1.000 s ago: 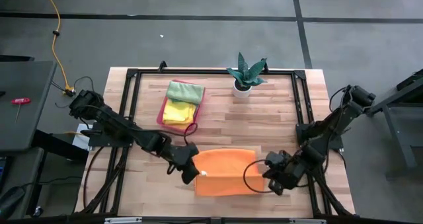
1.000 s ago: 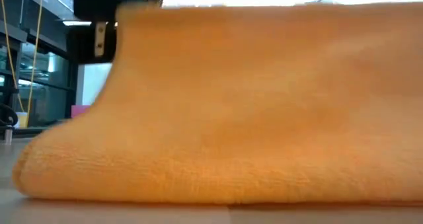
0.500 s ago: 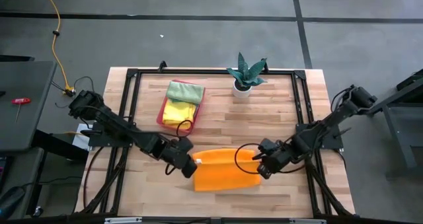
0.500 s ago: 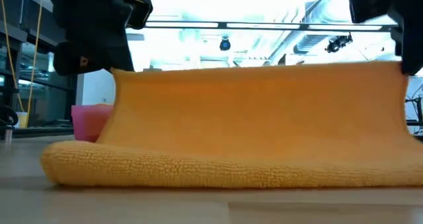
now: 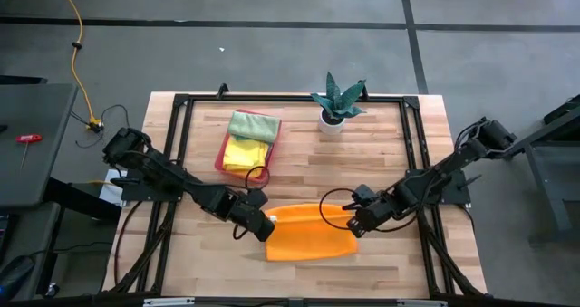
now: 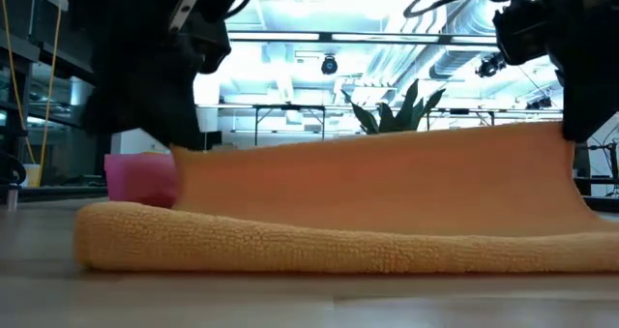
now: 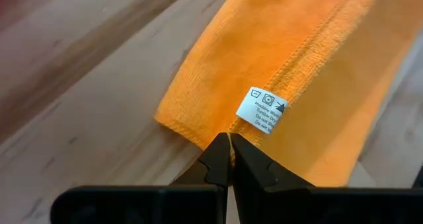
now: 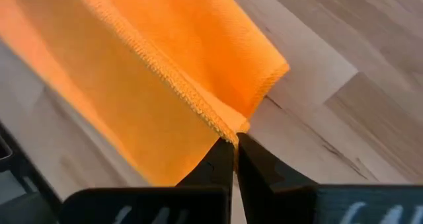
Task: Fold microfiber towels
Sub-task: Fold the orange microfiber towel
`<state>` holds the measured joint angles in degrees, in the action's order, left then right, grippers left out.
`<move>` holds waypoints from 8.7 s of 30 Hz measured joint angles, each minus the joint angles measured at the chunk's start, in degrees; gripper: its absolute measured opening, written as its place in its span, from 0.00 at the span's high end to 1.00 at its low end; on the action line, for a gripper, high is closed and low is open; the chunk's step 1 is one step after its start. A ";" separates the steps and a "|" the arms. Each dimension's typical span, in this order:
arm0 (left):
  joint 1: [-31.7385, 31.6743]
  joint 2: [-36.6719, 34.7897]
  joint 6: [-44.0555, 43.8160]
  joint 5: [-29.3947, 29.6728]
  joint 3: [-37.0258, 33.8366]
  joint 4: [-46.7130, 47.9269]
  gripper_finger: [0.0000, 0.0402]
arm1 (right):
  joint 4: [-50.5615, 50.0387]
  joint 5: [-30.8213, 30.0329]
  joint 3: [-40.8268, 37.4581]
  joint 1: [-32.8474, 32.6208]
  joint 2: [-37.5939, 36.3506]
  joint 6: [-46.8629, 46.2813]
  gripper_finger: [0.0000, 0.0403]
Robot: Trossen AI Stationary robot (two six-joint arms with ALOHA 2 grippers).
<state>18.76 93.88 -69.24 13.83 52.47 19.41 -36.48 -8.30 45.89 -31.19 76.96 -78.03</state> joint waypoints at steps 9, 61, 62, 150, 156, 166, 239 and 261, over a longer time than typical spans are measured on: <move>0.16 1.16 0.15 2.20 0.00 -0.27 1.00 | 0.24 -0.17 -0.02 0.93 0.23 -0.07 1.00; 7.31 10.72 4.90 5.92 0.05 -21.50 0.97 | 19.91 -3.63 -12.65 -6.24 -4.96 -0.35 0.97; 7.08 10.82 4.99 5.96 0.15 -20.97 0.97 | 21.94 -3.57 -13.39 -6.17 -4.40 -0.90 0.97; 14.40 5.76 57.01 2.70 2.42 -7.22 0.46 | -1.76 0.79 19.30 -13.09 27.73 32.97 0.40; 16.05 10.13 56.37 10.13 4.54 -6.48 0.47 | -1.87 0.16 19.30 -13.20 27.73 32.78 0.40; 15.44 15.34 52.92 12.54 6.56 -5.47 0.51 | -1.90 -0.19 19.30 -13.08 27.70 30.45 0.40; 4.45 5.11 40.25 -15.26 6.37 4.62 1.00 | 3.38 4.89 16.15 -6.91 18.38 25.92 1.00; 1.83 5.11 31.58 -11.59 6.38 7.42 1.00 | 3.72 6.36 12.31 -3.50 18.01 19.50 1.00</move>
<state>20.59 98.99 -37.66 2.24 58.85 26.83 -32.76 -1.94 58.19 -34.70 94.97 -58.52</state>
